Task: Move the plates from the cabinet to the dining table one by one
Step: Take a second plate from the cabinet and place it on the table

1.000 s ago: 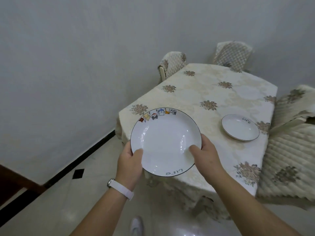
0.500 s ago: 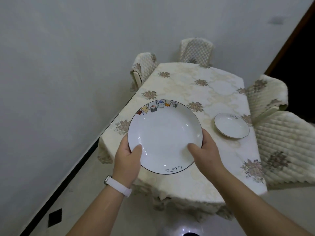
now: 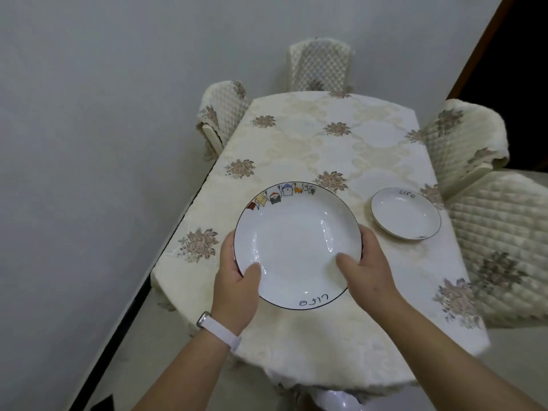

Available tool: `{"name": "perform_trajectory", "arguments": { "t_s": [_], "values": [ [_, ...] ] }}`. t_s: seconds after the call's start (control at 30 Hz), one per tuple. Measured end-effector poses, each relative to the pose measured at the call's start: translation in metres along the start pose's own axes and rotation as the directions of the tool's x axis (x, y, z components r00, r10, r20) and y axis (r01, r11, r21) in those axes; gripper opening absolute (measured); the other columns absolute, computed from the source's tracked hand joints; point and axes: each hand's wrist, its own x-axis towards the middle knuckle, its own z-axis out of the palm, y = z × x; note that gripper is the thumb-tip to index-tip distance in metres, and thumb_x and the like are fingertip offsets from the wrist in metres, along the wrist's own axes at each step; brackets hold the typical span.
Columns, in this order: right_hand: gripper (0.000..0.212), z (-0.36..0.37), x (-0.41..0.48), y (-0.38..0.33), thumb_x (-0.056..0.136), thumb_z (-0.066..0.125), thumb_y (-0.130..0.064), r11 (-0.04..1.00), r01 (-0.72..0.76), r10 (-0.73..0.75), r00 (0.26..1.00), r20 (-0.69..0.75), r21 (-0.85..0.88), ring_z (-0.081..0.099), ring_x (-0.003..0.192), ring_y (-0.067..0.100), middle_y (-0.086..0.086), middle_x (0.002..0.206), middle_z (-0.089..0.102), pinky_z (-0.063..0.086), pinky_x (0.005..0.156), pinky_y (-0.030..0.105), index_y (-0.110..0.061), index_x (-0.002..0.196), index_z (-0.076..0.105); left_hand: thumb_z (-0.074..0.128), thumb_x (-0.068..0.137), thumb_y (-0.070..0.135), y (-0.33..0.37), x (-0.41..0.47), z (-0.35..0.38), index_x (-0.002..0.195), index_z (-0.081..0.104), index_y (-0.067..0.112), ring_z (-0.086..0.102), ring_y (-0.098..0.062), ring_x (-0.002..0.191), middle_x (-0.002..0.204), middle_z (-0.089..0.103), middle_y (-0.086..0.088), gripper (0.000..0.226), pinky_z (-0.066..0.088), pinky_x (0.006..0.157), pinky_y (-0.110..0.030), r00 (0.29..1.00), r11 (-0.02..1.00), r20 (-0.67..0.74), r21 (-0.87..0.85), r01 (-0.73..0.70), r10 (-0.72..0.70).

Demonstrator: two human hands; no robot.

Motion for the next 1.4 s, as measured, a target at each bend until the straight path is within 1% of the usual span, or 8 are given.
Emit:
{"name": "perform_trajectory", "arguments": {
  "t_s": [0.13, 0.37, 0.47, 0.7, 0.97, 1.13, 1.2, 1.4],
  "values": [
    [0.044, -0.009, 0.048, 0.009, 0.084, 0.055, -0.006, 0.998, -0.056, 0.056, 0.998, 0.009, 0.027, 0.065, 0.083, 0.005, -0.015, 0.101, 0.062, 0.056, 0.058, 0.030, -0.032, 0.119, 0.049, 0.048, 0.076, 0.005, -0.003, 0.035, 0.024, 0.134, 0.048, 0.026, 0.058, -0.002, 0.108, 0.116, 0.062, 0.020, 0.062, 0.047, 0.078, -0.011, 1.000, 0.999, 0.011, 0.054, 0.004, -0.005],
    [0.042, -0.033, 0.118, 0.042, 0.086, 0.053, 0.001, 0.984, -0.164, 0.164, 0.986, 0.001, 0.066, 0.062, 0.071, -0.008, -0.014, 0.097, 0.062, 0.048, 0.053, 0.014, -0.027, 0.117, 0.050, 0.049, 0.075, 0.009, -0.022, 0.095, 0.077, 0.124, 0.052, 0.040, 0.063, -0.001, 0.098, 0.109, 0.065, 0.023, 0.058, 0.055, 0.074, -0.022, 0.993, 0.987, 0.066, 0.134, 0.087, -0.096],
    [0.036, -0.045, 0.140, 0.054, 0.082, 0.056, -0.006, 0.975, -0.212, 0.214, 0.977, -0.015, 0.073, 0.065, 0.072, -0.002, -0.011, 0.088, 0.068, 0.051, 0.061, 0.022, -0.026, 0.112, 0.053, 0.052, 0.072, 0.017, -0.033, 0.110, 0.098, 0.111, 0.049, 0.050, 0.062, 0.008, 0.090, 0.102, 0.064, 0.030, 0.051, 0.052, 0.069, -0.022, 0.981, 0.972, 0.042, 0.152, 0.181, -0.189],
    [0.039, -0.073, 0.177, 0.083, 0.085, 0.056, -0.004, 0.960, -0.279, 0.280, 0.958, -0.069, 0.031, 0.064, 0.078, -0.003, -0.016, 0.097, 0.066, 0.051, 0.070, 0.029, -0.029, 0.115, 0.051, 0.051, 0.073, 0.016, -0.057, 0.147, 0.147, 0.114, 0.049, 0.043, 0.060, 0.009, 0.090, 0.099, 0.061, 0.036, 0.050, 0.050, 0.063, -0.012, 0.960, 0.958, 0.141, 0.193, 0.214, -0.243],
    [0.040, -0.082, 0.215, 0.118, 0.083, 0.057, -0.013, 0.940, -0.339, 0.341, 0.931, -0.129, 0.035, 0.064, 0.092, 0.010, -0.013, 0.101, 0.065, 0.050, 0.071, 0.029, -0.030, 0.119, 0.047, 0.052, 0.074, 0.016, -0.090, 0.189, 0.188, 0.108, 0.051, 0.050, 0.063, 0.005, 0.085, 0.097, 0.067, 0.022, 0.048, 0.051, 0.061, -0.016, 0.937, 0.932, 0.183, 0.266, 0.245, -0.298],
    [0.037, -0.066, 0.236, 0.138, 0.085, 0.055, -0.011, 0.933, -0.360, 0.356, 0.931, -0.082, -0.026, 0.056, 0.091, -0.005, -0.021, 0.099, 0.059, 0.046, 0.072, 0.021, -0.036, 0.111, 0.045, 0.057, 0.084, 0.004, -0.117, 0.209, 0.189, 0.106, 0.051, 0.050, 0.062, -0.002, 0.091, 0.105, 0.063, 0.016, 0.051, 0.049, 0.064, -0.020, 0.915, 0.898, 0.181, 0.333, 0.289, -0.361],
    [0.035, -0.058, 0.245, 0.145, 0.085, 0.055, -0.013, 0.926, -0.375, 0.372, 0.926, -0.068, -0.045, 0.058, 0.091, 0.001, -0.019, 0.099, 0.060, 0.047, 0.075, 0.026, -0.040, 0.104, 0.045, 0.055, 0.076, 0.016, -0.131, 0.218, 0.187, 0.111, 0.052, 0.046, 0.061, -0.008, 0.096, 0.109, 0.062, 0.015, 0.047, 0.050, 0.068, -0.025, 0.906, 0.883, 0.167, 0.351, 0.313, -0.388],
    [0.043, -0.037, 0.275, 0.161, 0.085, 0.054, -0.015, 0.919, -0.354, 0.347, 0.935, -0.073, -0.173, 0.058, 0.096, 0.019, -0.004, 0.105, 0.058, 0.046, 0.080, 0.031, -0.019, 0.127, 0.048, 0.052, 0.071, 0.019, -0.165, 0.246, 0.187, 0.125, 0.048, 0.033, 0.058, -0.013, 0.101, 0.114, 0.059, 0.011, 0.056, 0.048, 0.069, -0.025, 0.891, 0.855, 0.144, 0.380, 0.352, -0.431]
  ]
}}
